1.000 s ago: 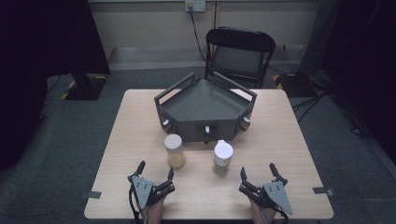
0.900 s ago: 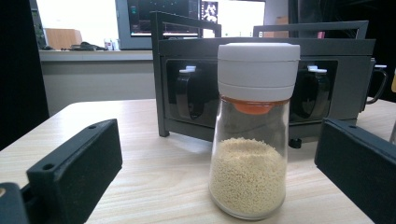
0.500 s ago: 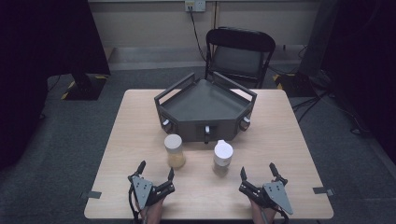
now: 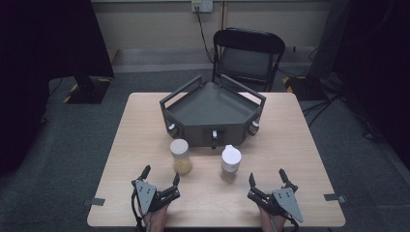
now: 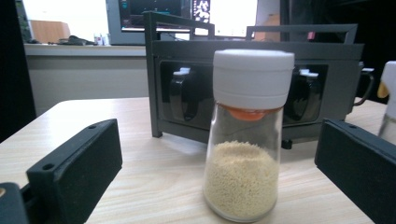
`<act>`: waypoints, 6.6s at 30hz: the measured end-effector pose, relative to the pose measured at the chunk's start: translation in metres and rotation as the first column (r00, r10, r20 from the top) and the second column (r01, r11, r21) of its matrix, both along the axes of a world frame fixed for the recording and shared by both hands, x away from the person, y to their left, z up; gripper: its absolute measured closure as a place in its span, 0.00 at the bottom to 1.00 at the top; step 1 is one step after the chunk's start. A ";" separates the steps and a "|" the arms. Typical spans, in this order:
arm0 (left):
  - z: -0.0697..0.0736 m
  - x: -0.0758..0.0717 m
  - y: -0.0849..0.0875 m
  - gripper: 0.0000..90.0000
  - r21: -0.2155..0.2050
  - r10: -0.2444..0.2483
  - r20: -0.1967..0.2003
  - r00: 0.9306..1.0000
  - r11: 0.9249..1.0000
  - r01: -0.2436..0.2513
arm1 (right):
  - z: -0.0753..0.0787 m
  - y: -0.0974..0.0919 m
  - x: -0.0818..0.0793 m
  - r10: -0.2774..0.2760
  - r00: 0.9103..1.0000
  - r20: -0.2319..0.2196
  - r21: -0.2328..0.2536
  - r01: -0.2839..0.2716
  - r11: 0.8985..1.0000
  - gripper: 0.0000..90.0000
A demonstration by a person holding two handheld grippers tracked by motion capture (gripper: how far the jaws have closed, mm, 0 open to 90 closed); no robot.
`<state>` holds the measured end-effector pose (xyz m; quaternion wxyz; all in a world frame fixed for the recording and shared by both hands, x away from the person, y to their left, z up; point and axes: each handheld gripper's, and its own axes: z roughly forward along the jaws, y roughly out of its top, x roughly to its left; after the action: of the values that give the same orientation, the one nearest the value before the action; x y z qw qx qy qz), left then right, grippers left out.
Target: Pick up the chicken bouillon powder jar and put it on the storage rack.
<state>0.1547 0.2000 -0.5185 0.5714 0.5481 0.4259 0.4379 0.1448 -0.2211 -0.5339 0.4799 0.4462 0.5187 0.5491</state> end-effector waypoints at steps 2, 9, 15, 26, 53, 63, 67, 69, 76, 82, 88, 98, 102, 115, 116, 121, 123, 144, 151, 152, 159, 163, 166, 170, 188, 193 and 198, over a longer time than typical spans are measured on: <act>0.001 0.000 0.001 0.00 -0.003 -0.003 0.008 1.000 1.000 0.003 | 0.000 -0.001 0.000 0.007 1.000 0.000 0.000 -0.007 1.000 0.00; 0.003 0.000 0.001 0.00 -0.010 -0.003 0.019 1.000 1.000 0.003 | 0.000 0.000 0.000 0.003 1.000 0.000 0.000 -0.003 1.000 0.00; 0.007 0.003 0.003 0.00 -0.014 -0.021 0.022 1.000 1.000 0.021 | 0.000 0.000 0.000 0.003 1.000 0.000 -0.001 -0.003 1.000 0.00; 0.019 0.012 0.007 0.00 -0.010 -0.064 0.030 0.998 0.998 0.064 | 0.000 0.000 0.000 0.001 1.000 0.000 -0.001 -0.001 1.000 0.00; 0.057 0.047 0.003 0.00 -0.020 -0.151 0.029 0.988 0.988 0.151 | 0.000 0.001 0.000 -0.004 1.000 0.000 0.000 0.004 1.000 0.00; 0.053 0.063 -0.002 0.02 -0.007 -0.168 -0.025 0.986 0.986 0.168 | 0.000 0.001 0.000 -0.004 1.000 0.000 0.000 0.004 1.000 0.00; 0.052 0.069 -0.003 0.05 0.005 -0.176 -0.065 0.982 0.984 0.176 | 0.000 0.001 0.000 -0.004 1.000 0.000 0.000 0.004 1.000 0.00; 0.050 0.072 -0.003 0.07 -0.003 -0.176 -0.086 0.981 0.984 0.176 | 0.000 0.001 0.000 -0.004 1.000 0.000 0.000 0.004 1.000 0.00; 0.047 0.080 -0.003 0.11 -0.003 -0.170 -0.133 0.976 0.985 0.171 | 0.000 0.001 0.000 -0.004 1.000 0.000 0.000 0.004 1.000 0.00; 0.046 0.084 -0.006 0.18 0.006 -0.173 -0.145 0.974 0.985 0.175 | 0.000 0.001 0.000 -0.003 1.000 0.000 0.000 0.003 1.000 0.00; 0.045 0.085 -0.008 0.25 0.014 -0.149 -0.152 0.977 0.988 0.152 | 0.000 0.000 -0.001 -0.002 1.000 0.000 0.000 0.002 1.000 0.00; 0.046 0.089 -0.008 0.37 0.029 -0.163 -0.179 0.970 0.985 0.170 | 0.000 0.000 -0.001 0.000 1.000 0.001 -0.001 0.000 1.000 0.01; 0.047 0.090 -0.009 0.38 0.042 -0.160 -0.176 0.971 0.985 0.169 | 0.000 0.000 -0.001 0.001 1.000 0.001 -0.001 -0.001 1.000 0.01; 0.048 0.087 -0.014 0.39 0.035 -0.125 -0.180 0.976 0.990 0.134 | 0.000 0.000 -0.001 0.000 1.000 0.001 -0.001 0.000 1.000 0.01; 0.048 0.087 -0.014 0.39 0.033 -0.126 -0.180 0.976 0.990 0.134 | 0.000 0.000 -0.001 -0.001 1.000 0.001 0.000 0.001 1.000 0.01; 0.049 0.085 -0.013 0.39 0.034 -0.128 -0.173 0.977 0.990 0.135 | 0.000 0.000 -0.001 -0.002 1.000 0.001 0.000 0.002 1.000 0.01; 0.049 0.084 -0.012 0.39 0.029 -0.130 -0.170 0.977 0.990 0.137 | 0.000 0.000 -0.001 -0.002 1.000 0.001 0.000 0.002 1.000 0.01; 0.065 0.075 -0.011 0.39 0.045 -0.163 -0.129 0.978 0.985 0.169 | 0.000 0.000 -0.001 -0.002 1.000 0.001 0.000 0.002 1.000 0.01; 0.071 0.073 -0.011 0.39 0.049 -0.171 -0.120 0.978 0.983 0.178 | 0.000 0.000 -0.001 -0.002 1.000 0.001 0.000 0.002 1.000 0.01; 0.072 0.073 -0.011 0.39 0.049 -0.173 -0.118 0.978 0.982 0.180 | 0.000 0.000 -0.001 -0.002 1.000 0.001 0.000 0.002 1.000 0.01; 0.078 0.071 -0.009 0.39 0.045 -0.191 -0.109 0.975 0.979 0.197 | 0.000 0.000 -0.001 -0.002 1.000 0.001 0.000 0.002 1.000 0.01; 0.079 0.070 -0.007 0.39 0.037 -0.206 -0.092 0.974 0.977 0.210 | 0.000 0.000 -0.001 -0.001 1.000 0.001 0.000 0.001 1.000 0.01; 0.084 0.067 -0.008 0.39 0.048 -0.209 -0.088 0.974 0.976 0.214 | 0.000 0.000 -0.001 -0.001 1.000 0.001 0.000 0.001 1.000 0.01; 0.088 0.066 -0.007 0.39 0.047 -0.222 -0.077 0.972 0.973 0.226 | 0.000 0.000 -0.001 -0.001 1.000 0.001 0.000 0.001 1.000 0.01; 0.113 0.075 -0.002 0.39 0.060 -0.251 -0.047 0.967 0.965 0.254 | 0.000 0.000 -0.001 0.000 1.000 0.001 0.000 0.000 1.000 0.01; 0.119 0.078 -0.003 0.39 0.064 -0.254 -0.040 0.966 0.965 0.256 | 0.000 0.000 -0.001 -0.001 1.000 0.001 0.000 0.001 1.000 0.01; 0.123 0.085 -0.004 0.39 0.056 -0.254 -0.044 0.966 0.965 0.256 | 0.000 0.000 -0.001 0.001 1.000 0.001 -0.001 -0.001 1.000 0.01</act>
<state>0.2392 0.1963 -0.3956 0.5980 0.6235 0.3487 0.3634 0.1436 -0.2213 -0.5341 0.4803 0.4456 0.5187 0.5493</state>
